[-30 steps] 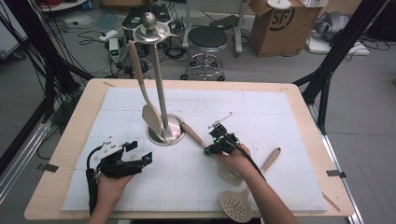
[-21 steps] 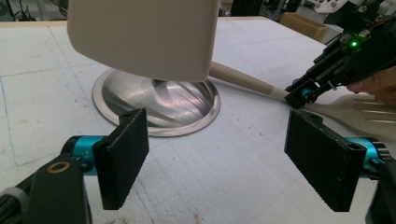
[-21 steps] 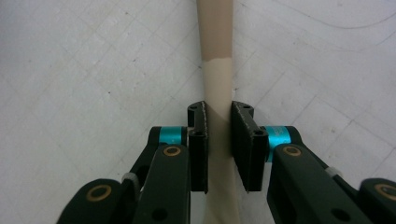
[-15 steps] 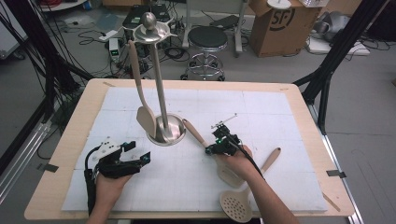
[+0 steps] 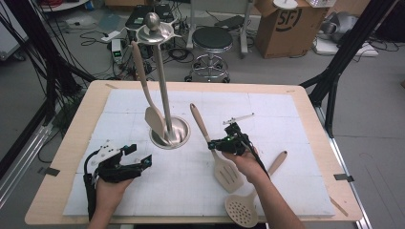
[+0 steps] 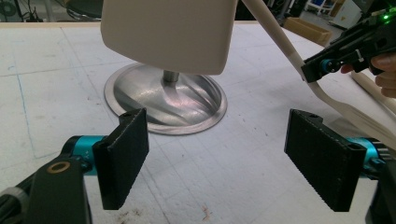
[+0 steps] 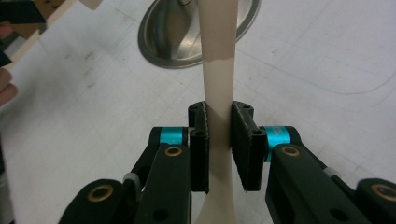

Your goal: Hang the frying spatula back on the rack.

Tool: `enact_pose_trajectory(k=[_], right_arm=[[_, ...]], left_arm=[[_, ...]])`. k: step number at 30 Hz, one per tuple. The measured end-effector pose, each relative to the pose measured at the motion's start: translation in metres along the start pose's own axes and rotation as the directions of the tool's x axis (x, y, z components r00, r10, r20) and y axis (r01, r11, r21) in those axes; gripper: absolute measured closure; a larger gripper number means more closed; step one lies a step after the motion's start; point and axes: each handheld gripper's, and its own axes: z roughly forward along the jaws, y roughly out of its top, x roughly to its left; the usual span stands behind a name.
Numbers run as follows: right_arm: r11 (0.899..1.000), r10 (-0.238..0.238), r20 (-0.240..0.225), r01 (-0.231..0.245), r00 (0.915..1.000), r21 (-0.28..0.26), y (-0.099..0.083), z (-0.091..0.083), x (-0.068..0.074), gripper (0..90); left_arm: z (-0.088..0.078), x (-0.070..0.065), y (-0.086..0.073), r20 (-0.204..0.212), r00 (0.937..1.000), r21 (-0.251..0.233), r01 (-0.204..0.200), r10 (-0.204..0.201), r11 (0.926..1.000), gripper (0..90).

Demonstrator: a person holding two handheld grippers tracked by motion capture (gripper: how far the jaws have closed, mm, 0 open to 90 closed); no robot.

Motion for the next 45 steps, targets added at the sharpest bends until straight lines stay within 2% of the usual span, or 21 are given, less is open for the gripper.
enact_pose_trajectory(k=[3,5,8,12,16,19,21,23,26,28,30,32,35,36,37,43,45], right_arm=[[0.999,-0.033,0.031,0.032,0.9990,0.042,-0.001,0.007,0.003,78.4],[0.994,-0.075,0.066,0.069,0.9950,0.083,-0.002,0.014,0.006,78.3],[0.988,-0.085,0.099,0.071,0.9914,0.140,-0.005,0.027,0.008,78.3],[0.982,-0.106,0.115,0.086,0.9878,0.169,-0.006,0.036,0.011,78.3],[0.980,-0.123,0.121,0.102,0.9850,0.171,-0.006,0.038,0.013,78.0],[0.973,-0.169,0.152,0.140,0.9739,0.186,-0.005,0.040,0.017,76.9],[0.971,-0.187,0.150,0.159,0.9708,0.180,-0.005,0.041,0.017,76.7],[0.970,-0.187,0.155,0.157,0.9701,0.186,-0.006,0.041,0.019,76.3],[0.964,-0.220,0.177,0.185,0.9593,0.192,-0.007,0.043,0.023,76.2],[0.965,-0.211,0.174,0.178,0.9617,0.190,-0.007,0.042,0.022,76.3],[0.964,-0.221,0.183,0.187,0.9579,0.188,-0.007,0.043,0.023,76.7],[0.966,-0.213,0.192,0.178,0.9579,0.185,-0.007,0.043,0.024,77.7],[0.962,-0.237,0.206,0.199,0.9494,0.186,-0.008,0.044,0.026,77.6],[0.964,-0.226,0.213,0.187,0.9506,0.187,-0.008,0.044,0.028,77.3],[0.963,-0.233,0.217,0.195,0.9479,0.184,-0.008,0.045,0.028,77.3],[0.966,-0.218,0.202,0.181,0.9548,0.184,-0.008,0.043,0.026,78.3],[0.969,-0.202,0.197,0.166,0.9594,0.183,-0.007,0.043,0.025,78.8]], left_arm=[[0.001,-0.001,0.000,-0.002,1.0000,-0.001,-0.002,0.002,1.0000,22.6],[0.001,0.000,0.000,-0.002,1.0000,0.002,-0.003,0.003,1.0000,22.6],[0.000,0.000,0.000,-0.001,1.0000,-0.001,0.002,-0.002,1.0000,22.6],[0.000,0.000,0.000,-0.002,1.0000,-0.001,0.002,-0.002,1.0000,22.7],[0.001,0.000,0.000,0.000,1.0000,0.002,-0.003,0.003,1.0000,22.7],[0.001,-0.001,0.000,-0.001,1.0000,0.000,-0.003,0.003,1.0000,22.7],[0.001,-0.001,0.000,0.000,1.0000,0.001,-0.004,0.004,1.0000,22.6],[0.001,-0.002,0.000,0.001,1.0000,0.000,-0.002,0.002,1.0000,22.6],[0.002,-0.002,0.000,0.002,1.0000,0.005,-0.006,0.006,1.0000,22.6],[0.002,-0.002,0.000,0.001,1.0000,0.005,-0.006,0.006,1.0000,22.6],[0.002,-0.002,0.000,0.001,1.0000,0.006,-0.007,0.007,1.0000,22.7],[0.002,-0.002,0.000,0.001,1.0000,0.006,-0.006,0.006,1.0000,22.6],[0.001,-0.002,0.000,0.000,1.0000,0.004,-0.006,0.006,1.0000,22.7],[0.002,-0.002,0.000,-0.001,1.0000,0.004,-0.007,0.007,1.0000,22.6],[0.002,-0.003,0.001,0.002,1.0000,0.005,-0.006,0.006,1.0000,22.7],[0.003,-0.002,0.000,0.002,1.0000,0.010,-0.010,0.010,0.9999,22.7],[0.003,-0.001,0.000,0.002,1.0000,0.006,-0.007,0.007,1.0000,22.7]])
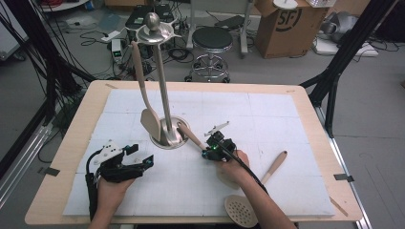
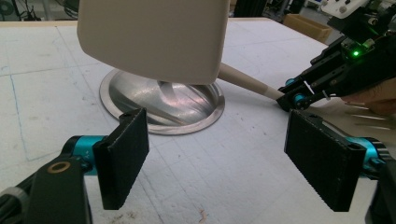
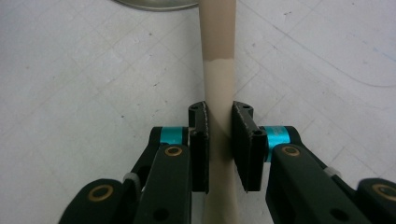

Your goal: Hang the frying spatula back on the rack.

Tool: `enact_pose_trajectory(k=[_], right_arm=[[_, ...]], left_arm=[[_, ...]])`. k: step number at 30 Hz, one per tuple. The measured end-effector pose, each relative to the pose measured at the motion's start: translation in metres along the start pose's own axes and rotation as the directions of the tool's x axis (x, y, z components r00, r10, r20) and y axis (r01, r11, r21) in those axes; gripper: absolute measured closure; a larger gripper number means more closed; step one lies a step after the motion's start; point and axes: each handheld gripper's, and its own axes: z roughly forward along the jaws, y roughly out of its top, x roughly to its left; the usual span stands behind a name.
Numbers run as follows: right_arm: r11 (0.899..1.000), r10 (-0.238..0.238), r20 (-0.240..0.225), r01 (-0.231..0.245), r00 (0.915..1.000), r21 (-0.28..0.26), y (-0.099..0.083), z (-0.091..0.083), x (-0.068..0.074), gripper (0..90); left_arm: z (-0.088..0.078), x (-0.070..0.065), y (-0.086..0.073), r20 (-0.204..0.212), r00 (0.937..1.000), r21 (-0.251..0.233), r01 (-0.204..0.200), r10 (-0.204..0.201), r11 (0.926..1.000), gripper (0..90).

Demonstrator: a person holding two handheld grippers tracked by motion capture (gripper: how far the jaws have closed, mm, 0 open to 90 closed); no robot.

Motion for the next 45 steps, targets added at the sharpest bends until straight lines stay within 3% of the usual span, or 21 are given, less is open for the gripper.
enact_pose_trajectory(k=[5,10,17,20,23,26,30,32,36,39,45], right_arm=[[0.997,0.068,-0.064,-0.070,0.9956,-0.030,-0.001,-0.004,-0.010,79.1],[0.985,0.082,-0.149,-0.103,0.9855,-0.140,0.002,-0.019,-0.017,79.1],[0.964,0.107,-0.194,-0.149,0.9752,-0.221,0.003,-0.039,-0.022,79.0],[0.954,0.092,-0.208,-0.146,0.9737,-0.260,0.008,-0.052,-0.021,79.0],[0.931,0.061,-0.235,-0.141,0.9700,-0.338,0.016,-0.069,-0.019,79.0],[0.895,0.032,-0.270,-0.148,0.9623,-0.422,0.020,-0.084,-0.019,78.9],[0.852,0.013,-0.302,-0.168,0.9533,-0.496,0.019,-0.097,-0.022,79.0],[0.839,0.005,-0.314,-0.175,0.9493,-0.515,0.021,-0.103,-0.023,79.0],[0.826,-0.031,-0.306,-0.148,0.9514,-0.544,0.031,-0.117,-0.020,79.0],[0.806,-0.045,-0.310,-0.149,0.9495,-0.573,0.038,-0.127,-0.020,79.0],[0.778,-0.080,-0.319,-0.141,0.9443,-0.612,0.049,-0.141,-0.019,79.0]], left_arm=[[-0.004,0.004,-0.001,-0.008,0.9999,-0.006,0.008,-0.008,0.9999,22.8],[-0.006,0.003,-0.001,-0.014,0.9999,-0.009,0.010,-0.010,0.9999,22.8],[-0.006,0.002,-0.001,-0.013,0.9999,-0.010,0.009,-0.009,0.9999,22.8],[-0.005,0.002,-0.001,-0.013,0.9999,-0.006,0.006,-0.006,1.0000,22.8],[-0.006,0.002,-0.001,-0.014,0.9999,-0.009,0.006,-0.007,0.9999,22.9],[-0.006,0.003,-0.001,-0.017,0.9998,-0.010,0.009,-0.009,0.9999,22.9],[-0.006,0.003,-0.001,-0.016,0.9998,-0.009,0.009,-0.009,0.9999,22.9],[-0.006,0.002,-0.001,-0.017,0.9998,-0.006,0.007,-0.007,1.0000,22.9],[-0.006,0.002,-0.001,-0.016,0.9998,-0.007,0.008,-0.008,1.0000,22.9],[-0.006,0.002,-0.001,-0.016,0.9998,-0.008,0.009,-0.009,0.9999,22.9],[-0.007,0.003,-0.001,-0.013,0.9999,-0.007,0.006,-0.006,1.0000,22.9]])
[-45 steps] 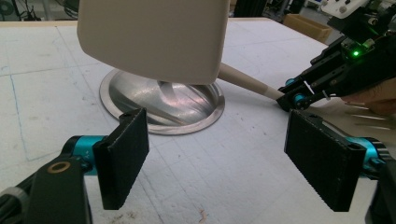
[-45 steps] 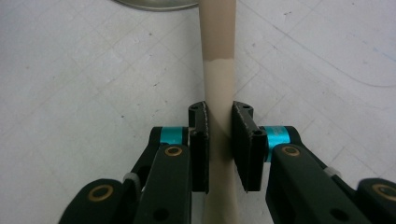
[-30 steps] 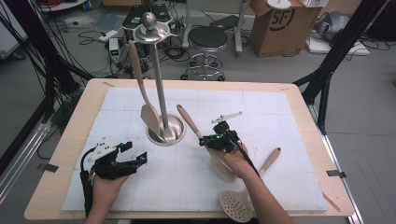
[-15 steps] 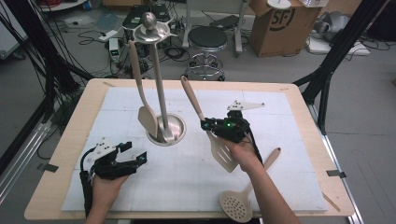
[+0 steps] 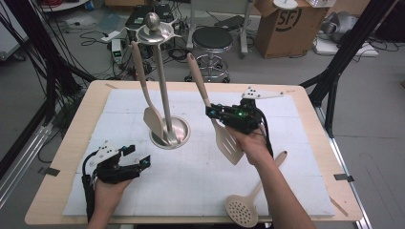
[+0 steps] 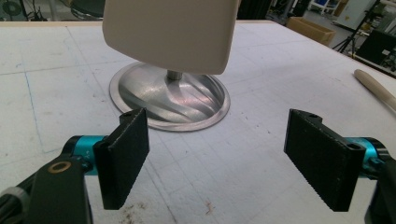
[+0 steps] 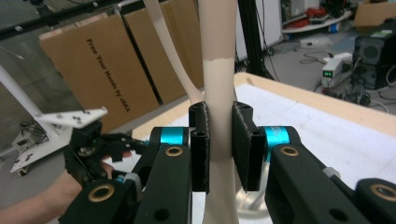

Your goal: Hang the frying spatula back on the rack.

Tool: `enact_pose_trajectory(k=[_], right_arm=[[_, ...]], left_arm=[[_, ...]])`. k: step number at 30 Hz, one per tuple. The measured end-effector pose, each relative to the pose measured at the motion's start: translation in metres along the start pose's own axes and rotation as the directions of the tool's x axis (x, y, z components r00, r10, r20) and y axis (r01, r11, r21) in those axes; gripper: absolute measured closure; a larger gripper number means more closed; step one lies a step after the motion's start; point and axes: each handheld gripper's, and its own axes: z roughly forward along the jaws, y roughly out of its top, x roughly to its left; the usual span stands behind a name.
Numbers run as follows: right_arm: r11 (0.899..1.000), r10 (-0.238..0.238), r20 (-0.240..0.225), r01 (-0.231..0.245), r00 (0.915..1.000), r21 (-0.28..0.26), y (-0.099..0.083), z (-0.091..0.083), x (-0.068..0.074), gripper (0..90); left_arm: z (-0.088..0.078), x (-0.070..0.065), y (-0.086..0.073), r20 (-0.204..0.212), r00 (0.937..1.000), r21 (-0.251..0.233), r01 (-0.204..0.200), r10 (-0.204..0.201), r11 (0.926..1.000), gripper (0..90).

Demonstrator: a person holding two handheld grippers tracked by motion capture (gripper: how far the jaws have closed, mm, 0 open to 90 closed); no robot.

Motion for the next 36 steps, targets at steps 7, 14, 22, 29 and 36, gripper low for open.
enact_pose_trajectory(k=[7,14,22,29,36], right_arm=[[0.999,-0.025,-0.032,0.024,0.9992,-0.041,0.018,0.001,0.007,78.9],[0.997,-0.027,-0.061,0.022,0.9978,-0.074,0.031,0.001,0.010,78.9],[0.998,-0.012,-0.083,0.007,0.9965,-0.060,0.038,0.007,0.004,78.9],[0.999,-0.002,-0.107,-0.002,0.9942,-0.033,0.036,0.014,0.004,78.9],[1.000,0.009,-0.132,-0.012,0.9912,-0.021,0.034,0.019,0.003,78.9]], left_arm=[[0.000,0.000,0.000,-0.002,1.0000,0.000,-0.001,0.001,1.0000,22.9],[-0.001,0.000,0.000,-0.001,1.0000,-0.004,0.005,-0.005,1.0000,22.9],[-0.001,0.000,0.001,0.000,1.0000,-0.007,0.006,-0.006,1.0000,22.9],[-0.001,0.001,0.001,-0.001,1.0000,-0.011,0.006,-0.006,0.9999,22.9],[-0.001,0.001,0.001,-0.001,1.0000,-0.009,0.004,-0.004,1.0000,22.9]])
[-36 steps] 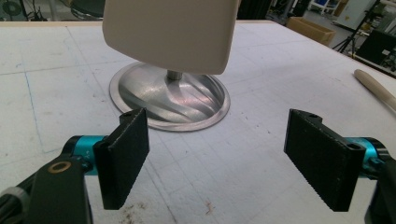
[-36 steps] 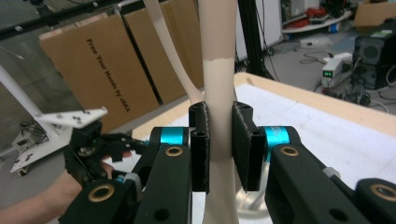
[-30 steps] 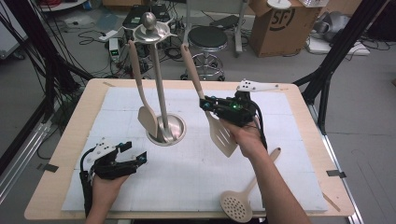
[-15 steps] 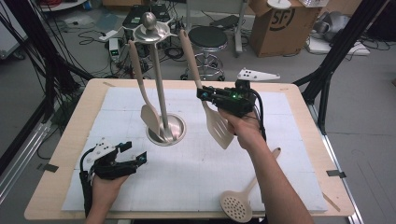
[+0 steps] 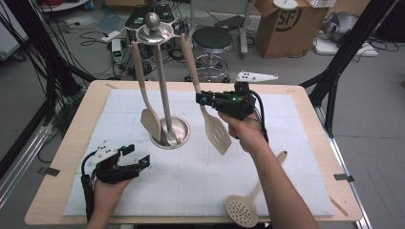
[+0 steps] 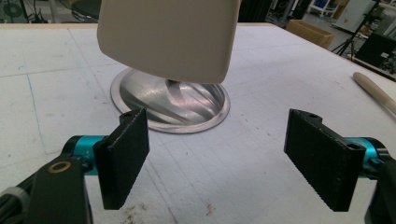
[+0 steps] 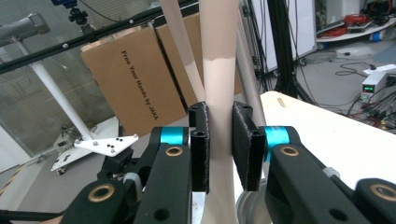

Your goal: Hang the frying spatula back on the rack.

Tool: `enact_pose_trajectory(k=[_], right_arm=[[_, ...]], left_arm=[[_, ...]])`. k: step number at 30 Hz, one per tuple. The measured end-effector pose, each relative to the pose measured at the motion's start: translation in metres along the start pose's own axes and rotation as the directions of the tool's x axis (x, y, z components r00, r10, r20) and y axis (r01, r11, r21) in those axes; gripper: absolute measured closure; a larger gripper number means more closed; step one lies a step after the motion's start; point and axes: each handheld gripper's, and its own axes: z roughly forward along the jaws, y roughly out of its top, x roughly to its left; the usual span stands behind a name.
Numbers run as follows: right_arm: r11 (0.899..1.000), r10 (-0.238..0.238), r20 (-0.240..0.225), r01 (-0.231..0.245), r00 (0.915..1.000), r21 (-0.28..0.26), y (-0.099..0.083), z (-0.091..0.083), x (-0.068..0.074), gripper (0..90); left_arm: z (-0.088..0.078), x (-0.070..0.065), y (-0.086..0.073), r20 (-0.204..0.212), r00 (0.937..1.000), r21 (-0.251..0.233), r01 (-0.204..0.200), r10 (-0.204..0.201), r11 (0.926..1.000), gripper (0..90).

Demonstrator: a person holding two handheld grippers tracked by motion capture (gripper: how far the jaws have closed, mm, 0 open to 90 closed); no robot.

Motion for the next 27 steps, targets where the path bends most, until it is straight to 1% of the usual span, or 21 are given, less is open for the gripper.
enact_pose_trajectory(k=[2,6,7,9,10,12,16,18,23,24,26,27], right_arm=[[1.000,0.011,-0.011,-0.011,0.9999,0.009,-0.001,0.002,0.002,78.9],[0.999,-0.018,-0.020,0.019,0.9996,0.030,-0.001,0.003,0.005,78.9],[0.999,-0.019,-0.021,0.020,0.9996,0.033,-0.001,0.003,0.006,78.9],[0.999,-0.032,-0.001,0.032,0.9995,0.034,-0.001,0.002,0.007,78.9],[0.998,-0.048,0.016,0.047,0.9987,0.039,0.000,0.002,0.007,78.9],[0.998,-0.054,0.034,0.053,0.9980,0.039,0.001,0.002,0.007,78.9],[0.997,-0.057,0.035,0.055,0.9978,0.048,0.006,0.006,0.007,78.9],[0.997,-0.053,0.026,0.051,0.9983,0.059,0.008,0.010,0.006,78.9],[0.996,-0.053,0.023,0.051,0.9983,0.074,0.007,0.015,0.005,78.8],[0.995,-0.061,0.026,0.059,0.9978,0.076,0.006,0.015,0.005,78.7],[0.995,-0.058,0.033,0.055,0.9978,0.086,0.006,0.016,0.005,77.7],[0.995,-0.056,0.048,0.052,0.9973,0.085,0.006,0.016,0.004,76.0]], left_arm=[[0.000,0.000,0.000,0.000,1.0000,-0.001,0.000,0.000,1.0000,22.9],[0.000,0.000,0.000,0.001,1.0000,0.001,0.000,0.000,1.0000,22.9],[0.000,0.000,0.000,0.001,1.0000,0.001,0.000,0.000,1.0000,22.9],[0.000,0.000,0.000,-0.001,1.0000,-0.001,0.000,0.000,1.0000,22.9],[0.000,0.000,0.000,-0.001,1.0000,-0.001,0.000,0.000,1.0000,22.9],[0.000,0.000,0.000,0.000,1.0000,-0.001,-0.001,0.001,1.0000,22.9],[0.000,0.000,0.000,-0.002,1.0000,0.000,0.000,0.000,1.0000,22.9],[0.000,0.000,0.000,-0.001,1.0000,-0.004,0.003,-0.003,1.0000,22.9],[-0.001,0.001,0.000,-0.001,1.0000,-0.002,0.000,0.000,1.0000,22.9],[-0.001,0.001,0.000,0.001,1.0000,-0.002,0.002,-0.002,1.0000,22.9],[-0.001,0.000,0.000,0.002,1.0000,-0.003,0.002,-0.002,1.0000,22.9],[-0.001,0.000,0.000,0.003,1.0000,-0.004,0.001,-0.001,1.0000,22.9]])
